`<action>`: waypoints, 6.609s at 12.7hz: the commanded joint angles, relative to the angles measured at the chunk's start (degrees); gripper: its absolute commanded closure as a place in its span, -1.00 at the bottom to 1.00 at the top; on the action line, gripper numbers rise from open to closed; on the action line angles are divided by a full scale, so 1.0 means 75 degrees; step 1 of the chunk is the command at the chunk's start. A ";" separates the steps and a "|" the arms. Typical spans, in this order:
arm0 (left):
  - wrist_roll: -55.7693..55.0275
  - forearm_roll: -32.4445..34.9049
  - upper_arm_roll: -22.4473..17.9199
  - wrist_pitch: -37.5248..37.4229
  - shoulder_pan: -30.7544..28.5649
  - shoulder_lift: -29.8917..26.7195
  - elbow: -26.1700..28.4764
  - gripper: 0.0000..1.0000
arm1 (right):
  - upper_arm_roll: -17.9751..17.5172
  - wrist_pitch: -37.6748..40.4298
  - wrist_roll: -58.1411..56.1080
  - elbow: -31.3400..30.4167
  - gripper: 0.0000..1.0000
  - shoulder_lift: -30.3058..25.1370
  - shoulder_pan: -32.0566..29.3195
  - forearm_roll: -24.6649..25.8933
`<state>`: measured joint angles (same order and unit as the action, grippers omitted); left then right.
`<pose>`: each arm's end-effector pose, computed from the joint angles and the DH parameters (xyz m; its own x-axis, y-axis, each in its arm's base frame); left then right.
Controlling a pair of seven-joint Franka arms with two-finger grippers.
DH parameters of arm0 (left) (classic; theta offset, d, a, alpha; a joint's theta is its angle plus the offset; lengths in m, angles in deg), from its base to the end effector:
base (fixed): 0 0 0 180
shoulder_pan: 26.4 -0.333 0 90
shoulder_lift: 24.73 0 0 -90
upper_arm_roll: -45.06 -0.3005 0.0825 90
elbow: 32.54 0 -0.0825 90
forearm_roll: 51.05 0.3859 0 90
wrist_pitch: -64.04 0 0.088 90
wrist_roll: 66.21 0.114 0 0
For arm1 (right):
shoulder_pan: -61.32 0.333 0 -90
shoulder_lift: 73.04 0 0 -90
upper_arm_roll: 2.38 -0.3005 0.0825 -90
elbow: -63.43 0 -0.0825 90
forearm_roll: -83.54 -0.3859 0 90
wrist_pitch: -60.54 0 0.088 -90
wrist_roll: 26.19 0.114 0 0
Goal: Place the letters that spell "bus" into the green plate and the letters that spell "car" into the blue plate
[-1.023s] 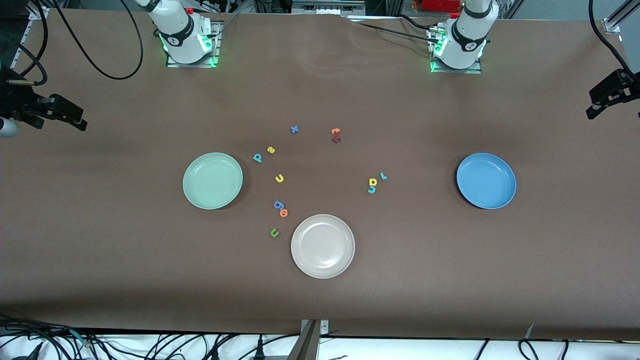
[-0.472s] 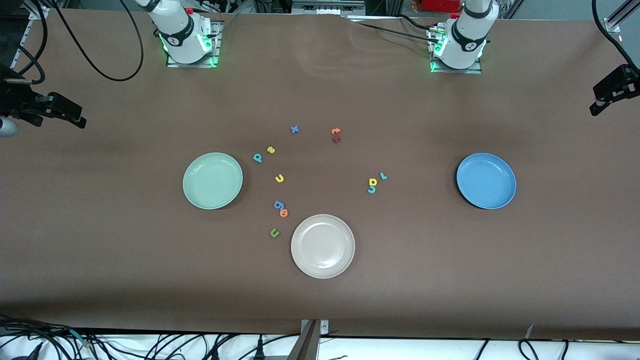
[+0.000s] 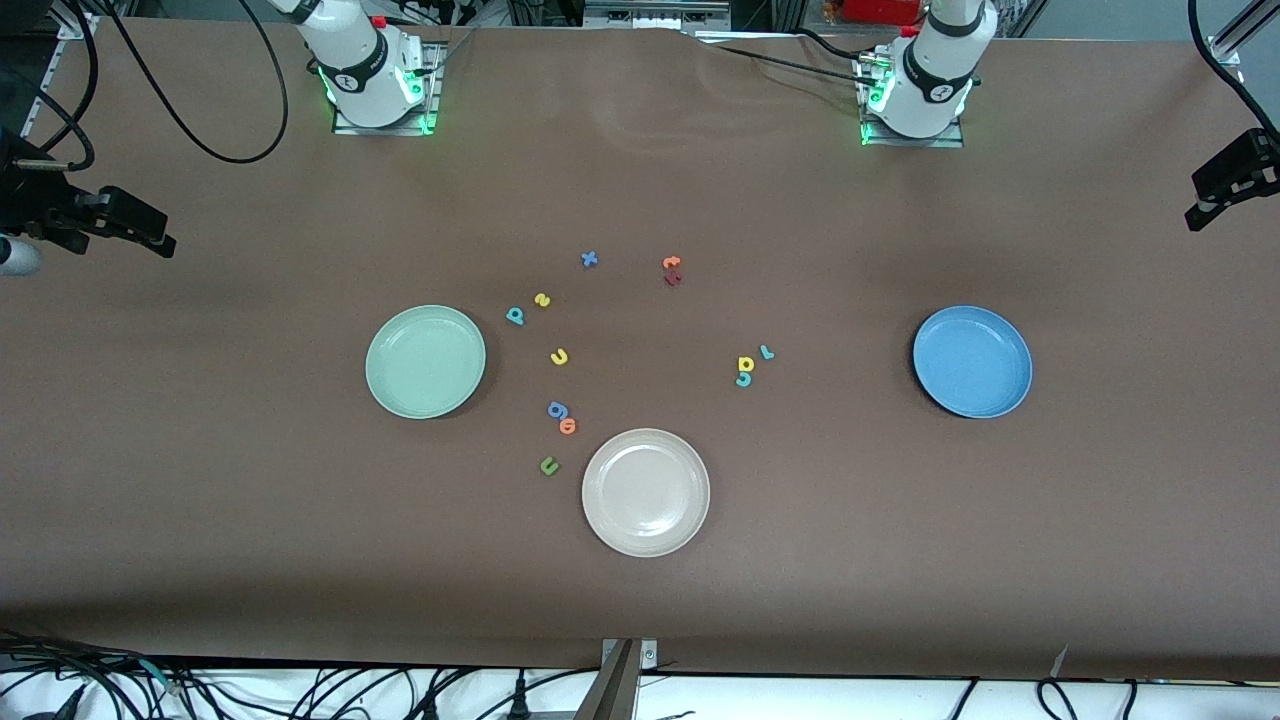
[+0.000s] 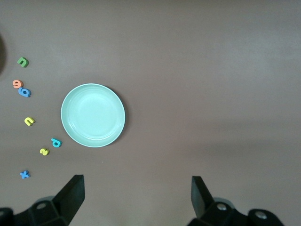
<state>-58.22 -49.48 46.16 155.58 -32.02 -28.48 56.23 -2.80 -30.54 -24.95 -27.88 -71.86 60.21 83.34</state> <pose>0.5384 0.0453 0.6507 0.9922 -0.0618 0.1085 -0.0573 -0.9974 -0.0441 0.5629 -0.0064 0.5813 0.9991 -0.0337 -0.0247 -0.0338 -0.9994 -0.0031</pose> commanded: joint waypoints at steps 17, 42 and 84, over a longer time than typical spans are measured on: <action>-0.0010 -0.0045 0.0064 -0.0252 -0.0070 0.0113 -0.0269 -1.00 | -0.0400 -0.0428 0.0841 0.0163 -1.00 0.0988 0.1659 -0.0161; -0.0033 -0.0887 0.0088 0.1372 0.0362 0.1414 0.2645 -1.00 | -0.0237 -0.8070 0.7663 -0.4502 -0.39 0.3263 0.4367 0.0061; -0.8096 -0.1767 -0.0041 0.7963 0.4652 0.4344 0.4232 -0.38 | -0.0540 -0.5996 0.8563 -0.3200 -0.29 0.3357 0.4273 0.0108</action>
<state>-119.27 -61.60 46.61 214.94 1.65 3.18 89.71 -6.19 -73.61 36.87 -50.36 -46.86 92.73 84.31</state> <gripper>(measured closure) 0.308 0.352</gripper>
